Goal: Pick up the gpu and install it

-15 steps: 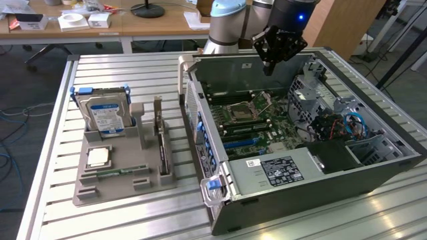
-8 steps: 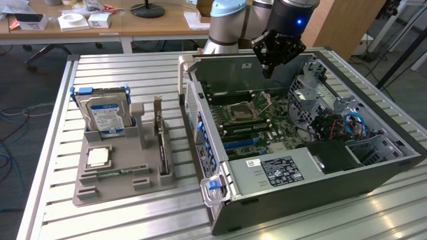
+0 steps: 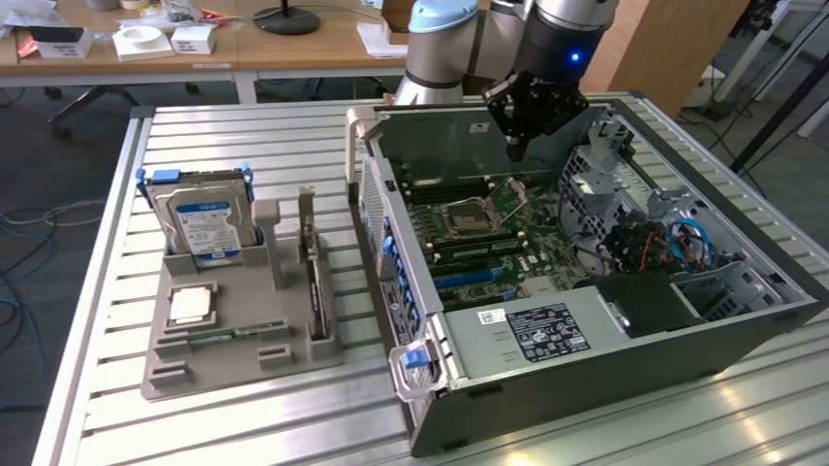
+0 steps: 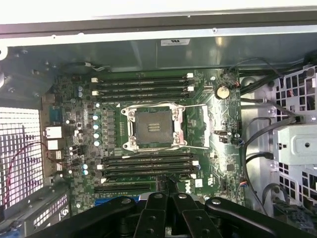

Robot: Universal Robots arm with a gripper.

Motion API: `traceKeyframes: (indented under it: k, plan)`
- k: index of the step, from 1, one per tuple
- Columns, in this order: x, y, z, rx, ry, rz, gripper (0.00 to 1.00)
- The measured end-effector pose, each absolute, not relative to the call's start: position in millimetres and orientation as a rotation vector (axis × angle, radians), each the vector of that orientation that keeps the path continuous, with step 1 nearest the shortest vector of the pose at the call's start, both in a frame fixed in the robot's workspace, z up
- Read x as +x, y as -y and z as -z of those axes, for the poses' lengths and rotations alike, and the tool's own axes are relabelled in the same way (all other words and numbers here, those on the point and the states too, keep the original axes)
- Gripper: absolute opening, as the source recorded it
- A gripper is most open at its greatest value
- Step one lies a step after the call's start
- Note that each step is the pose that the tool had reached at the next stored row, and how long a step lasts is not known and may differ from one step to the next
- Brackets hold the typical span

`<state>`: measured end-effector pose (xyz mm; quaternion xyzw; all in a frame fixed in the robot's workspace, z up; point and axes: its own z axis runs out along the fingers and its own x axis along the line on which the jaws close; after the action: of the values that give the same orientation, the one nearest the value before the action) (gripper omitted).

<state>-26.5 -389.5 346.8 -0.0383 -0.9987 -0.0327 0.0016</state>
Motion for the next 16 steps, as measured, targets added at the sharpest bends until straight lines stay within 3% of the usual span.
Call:
traceKeyframes:
  k: [16]
  plan:
    - [-26.5, 389.5, -335.1, -0.120, 3.134, 0.103, 0.10]
